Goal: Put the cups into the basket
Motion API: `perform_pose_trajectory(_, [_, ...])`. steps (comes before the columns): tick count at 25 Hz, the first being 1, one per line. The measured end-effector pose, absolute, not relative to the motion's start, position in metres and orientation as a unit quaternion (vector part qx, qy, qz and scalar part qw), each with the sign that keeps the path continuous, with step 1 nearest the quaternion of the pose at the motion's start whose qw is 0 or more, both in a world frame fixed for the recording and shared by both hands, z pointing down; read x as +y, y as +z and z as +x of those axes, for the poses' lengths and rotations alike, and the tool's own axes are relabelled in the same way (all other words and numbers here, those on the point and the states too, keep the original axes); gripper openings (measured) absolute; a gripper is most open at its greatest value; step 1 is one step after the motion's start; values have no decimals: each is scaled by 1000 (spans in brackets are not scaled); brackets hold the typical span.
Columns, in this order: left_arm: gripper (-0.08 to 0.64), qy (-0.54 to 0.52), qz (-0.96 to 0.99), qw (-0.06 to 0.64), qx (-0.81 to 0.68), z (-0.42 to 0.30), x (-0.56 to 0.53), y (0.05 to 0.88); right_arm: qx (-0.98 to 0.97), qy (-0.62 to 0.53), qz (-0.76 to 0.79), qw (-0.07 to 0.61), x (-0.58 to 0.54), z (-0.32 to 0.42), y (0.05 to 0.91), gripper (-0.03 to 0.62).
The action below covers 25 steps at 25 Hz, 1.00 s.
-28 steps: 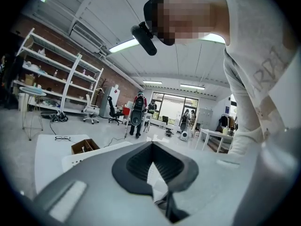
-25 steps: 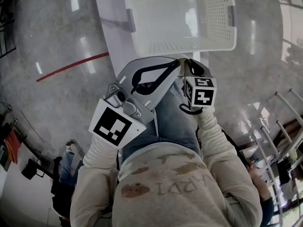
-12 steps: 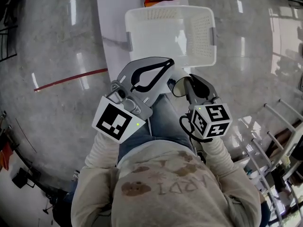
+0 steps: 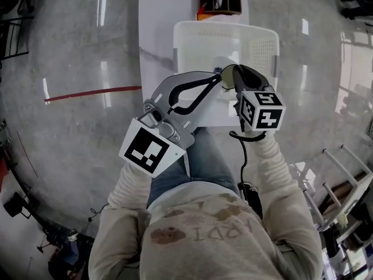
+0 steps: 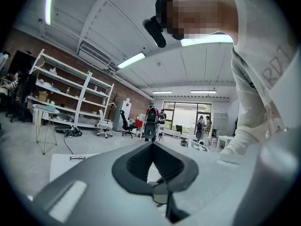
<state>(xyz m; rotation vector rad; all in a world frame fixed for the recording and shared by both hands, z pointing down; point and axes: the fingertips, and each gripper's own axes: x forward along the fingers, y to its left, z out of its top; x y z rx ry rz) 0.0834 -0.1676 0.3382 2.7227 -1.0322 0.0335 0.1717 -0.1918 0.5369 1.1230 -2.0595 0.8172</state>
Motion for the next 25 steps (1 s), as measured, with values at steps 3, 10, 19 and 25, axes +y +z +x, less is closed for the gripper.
perform_pose_trajectory(3, [0, 12, 925, 119, -362, 73, -171, 346, -780, 317, 413, 347, -206, 161, 567, 60])
perform_pose_trajectory(10, [0, 19, 921, 121, -369, 58, -177, 365, -766, 300, 364, 437, -226, 144, 638, 60])
perform_pose_trajectory(19, [0, 23, 916, 125, -381, 44, -180, 379, -731, 273, 319, 538, -239, 149, 705, 63])
perform_pose_trajectory(25, [0, 30, 914, 127, -385, 39, -181, 387, -721, 276, 314, 553, -236, 148, 725, 64])
